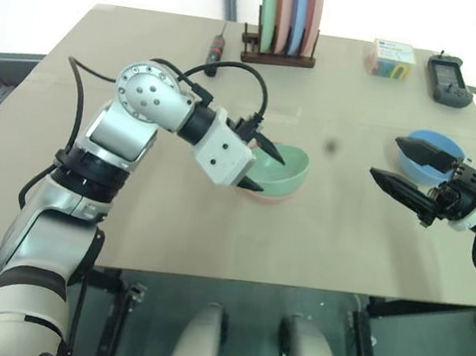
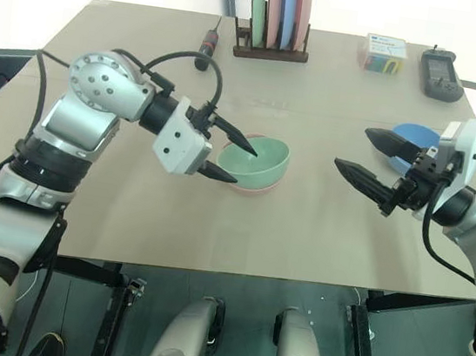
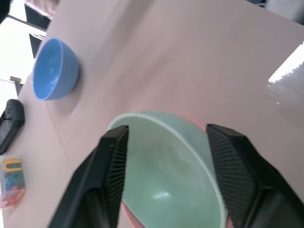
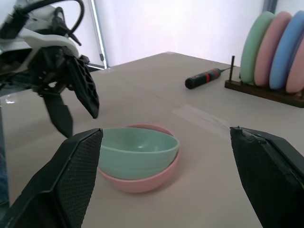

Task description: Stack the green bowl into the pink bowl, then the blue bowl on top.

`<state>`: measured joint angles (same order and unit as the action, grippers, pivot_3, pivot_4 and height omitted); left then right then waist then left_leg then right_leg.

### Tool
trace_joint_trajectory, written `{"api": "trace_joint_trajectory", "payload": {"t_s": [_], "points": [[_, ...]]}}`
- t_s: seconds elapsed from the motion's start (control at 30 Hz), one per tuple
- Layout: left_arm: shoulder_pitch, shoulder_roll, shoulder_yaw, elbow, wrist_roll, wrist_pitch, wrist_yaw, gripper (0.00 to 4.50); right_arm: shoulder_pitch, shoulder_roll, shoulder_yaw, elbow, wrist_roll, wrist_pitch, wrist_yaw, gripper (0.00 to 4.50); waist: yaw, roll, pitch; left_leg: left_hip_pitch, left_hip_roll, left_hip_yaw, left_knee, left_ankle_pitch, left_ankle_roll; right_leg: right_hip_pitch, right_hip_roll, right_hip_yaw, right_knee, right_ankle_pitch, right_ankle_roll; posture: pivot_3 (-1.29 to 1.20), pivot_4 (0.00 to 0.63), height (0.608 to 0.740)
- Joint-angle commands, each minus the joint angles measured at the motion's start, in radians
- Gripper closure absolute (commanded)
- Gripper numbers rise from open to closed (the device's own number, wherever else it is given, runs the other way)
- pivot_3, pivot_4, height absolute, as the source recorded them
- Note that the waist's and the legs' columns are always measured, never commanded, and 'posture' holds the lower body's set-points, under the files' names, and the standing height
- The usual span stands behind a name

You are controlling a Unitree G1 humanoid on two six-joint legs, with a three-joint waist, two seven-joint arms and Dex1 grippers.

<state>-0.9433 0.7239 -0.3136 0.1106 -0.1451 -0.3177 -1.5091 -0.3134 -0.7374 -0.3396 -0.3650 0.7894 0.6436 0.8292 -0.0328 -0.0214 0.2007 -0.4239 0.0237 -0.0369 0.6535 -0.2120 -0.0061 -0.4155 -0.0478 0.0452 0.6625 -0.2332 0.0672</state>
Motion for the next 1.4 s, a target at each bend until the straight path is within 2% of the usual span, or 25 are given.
{"api": "trace_joint_trajectory", "payload": {"t_s": [0.03, 0.2, 0.3, 0.43, 0.57, 0.8, 0.93, 1.07, 1.1, 1.17, 1.2, 1.33, 1.4], "points": [[0.057, 0.014, 0.107, -0.08, -0.091, 0.137, 0.082, 1.5, -0.062, -0.051, 0.033, 0.099, -0.126, -0.053, -0.039, 0.0, -0.005, 0.0, 0.0, 0.0, 0.0, 0.0, 0.0, 0.0, 0.0, 0.0, 0.0, 0.0, 0.0, 0.0, 0.0, 0.0, 0.15, 0.74], [0.193, 0.0, 0.295, -0.174, -0.306, 0.464, 0.267, 1.5, -0.186, -0.107, 0.171, 0.323, -0.335, -0.119, -0.045, 0.0, -0.009, 0.0, 0.0, 0.001, 0.0, 0.001, 0.0, 0.0, 0.0, 0.0, 0.0, 0.001, 0.001, 0.0, 0.0, 0.0, 0.15, 0.74], [0.29, 0.01, 0.383, -0.231, -0.376, 0.577, 0.341, 1.5, -0.258, -0.114, 0.244, 0.437, -0.416, -0.156, -0.017, 0.0, -0.013, 0.0, 0.0, 0.003, 0.001, 0.002, -0.001, 0.0, 0.0, 0.0, 0.0, 0.002, 0.001, 0.0, 0.0, 0.0, 0.15, 0.74], [0.434, 0.017, 0.511, -0.301, -0.466, 0.677, 0.425, 1.5, -0.391, -0.088, 0.349, 0.672, -0.557, -0.232, -0.016, 0.0, -0.012, 0.0, 0.0, 0.003, 0.001, 0.002, -0.002, 0.0, 0.0, 0.0, 0.001, 0.002, 0.0, 0.0, 0.0, 0.0, 0.15, 0.74], [0.614, 0.039, 0.654, -0.417, -0.595, 0.759, 0.441, 1.5, -0.519, -0.041, 0.423, 0.939, -0.664, -0.319, -0.007, 0.0, -0.011, 0.0, 0.0, 0.004, 0.001, 0.005, -0.002, 0.0, 0.0, 0.0, 0.0, 0.005, 0.0, 0.0, 0.0, 0.0, 0.15, 0.74], [0.832, 0.052, 0.786, -0.502, -0.636, 0.774, 0.47, 1.5, -0.665, 0.024, 0.455, 1.289, -0.775, -0.429, -0.018, 0.0, -0.006, 0.0, 0.0, 0.005, 0.0, 0.005, -0.003, 0.0, 0.0, 0.001, -0.001, 0.005, 0.0, 0.0, -0.001, 0.0, 0.15, 0.74], [0.914, 0.06, 0.845, -0.518, -0.657, 0.775, 0.472, 1.36, -0.711, 0.041, 0.45, 1.39, -0.812, -0.485, -0.023, 1.29, -0.01, 0.001, 0.0, 0.005, 0.0, 0.005, -0.003, 0.0, 0.0, 0.001, 0.0, 0.005, 0.0, 0.0, -0.001, 0.0, 0.15, 0.74], [0.946, 0.072, 0.862, -0.523, -0.677, 0.794, 0.474, 1.36, -0.734, 0.05, 0.443, 1.435, -0.832, -0.509, -0.018, 3.23, -0.011, 0.001, 0.0, 0.007, 0.001, 0.006, -0.003, 0.0, 0.0, 0.001, 0.0, 0.006, 0.0, 0.0, -0.001, 0.0, 0.15, 0.74], [0.951, 0.076, 0.856, -0.526, -0.672, 0.792, 0.469, 1.36, -0.737, 0.052, 0.442, 1.44, -0.834, -0.513, -0.016, 3.41, -0.011, 0.001, 0.0, 0.007, 0.001, 0.006, -0.003, 0.0, 0.0, 0.001, 0.0, 0.006, 0.0, 0.0, -0.001, 0.0, 0.15, 0.74], [0.956, 0.077, 0.844, -0.527, -0.663, 0.781, 0.462, 1.36, -0.738, 0.052, 0.44, 1.443, -0.838, -0.519, -0.012, 4.22, -0.011, 0.001, 0.0, 0.007, 0.001, 0.006, -0.004, 0.0, 0.0, 0.002, 0.0, 0.006, 0.0, 0.0, -0.001, 0.0, 0.15, 0.74], [0.957, 0.077, 0.841, -0.527, -0.661, 0.778, 0.461, 1.36, -0.739, 0.052, 0.439, 1.444, -0.84, -0.521, -0.01, 4.47, -0.011, 0.001, 0.0, 0.007, 0.0, 0.006, -0.004, 0.0, 0.0, 0.002, 0.0, 0.006, 0.0, 0.0, -0.001, 0.0, 0.15, 0.74], [0.947, 0.079, 0.829, -0.518, -0.66, 0.769, 0.446, 1.36, -0.727, 0.042, 0.445, 1.401, -0.856, -0.553, 0.007, 4.47, -0.011, 0.001, 0.0, 0.007, 0.001, 0.006, -0.004, 0.0, 0.0, 0.002, 0.0, 0.006, 0.0, 0.0, -0.001, 0.0, 0.15, 0.74], [0.935, 0.089, 0.826, -0.498, -0.655, 0.767, 0.432, 1.36, -0.703, 0.03, 0.463, 1.288, -0.858, -0.588, 0.073, 4.47, -0.011, 0.001, 0.0, 0.007, 0.001, 0.006, -0.004, 0.0, 0.0, 0.002, 0.0, 0.006, 0.0, 0.0, -0.001, 0.0, 0.15, 0.74]]}}
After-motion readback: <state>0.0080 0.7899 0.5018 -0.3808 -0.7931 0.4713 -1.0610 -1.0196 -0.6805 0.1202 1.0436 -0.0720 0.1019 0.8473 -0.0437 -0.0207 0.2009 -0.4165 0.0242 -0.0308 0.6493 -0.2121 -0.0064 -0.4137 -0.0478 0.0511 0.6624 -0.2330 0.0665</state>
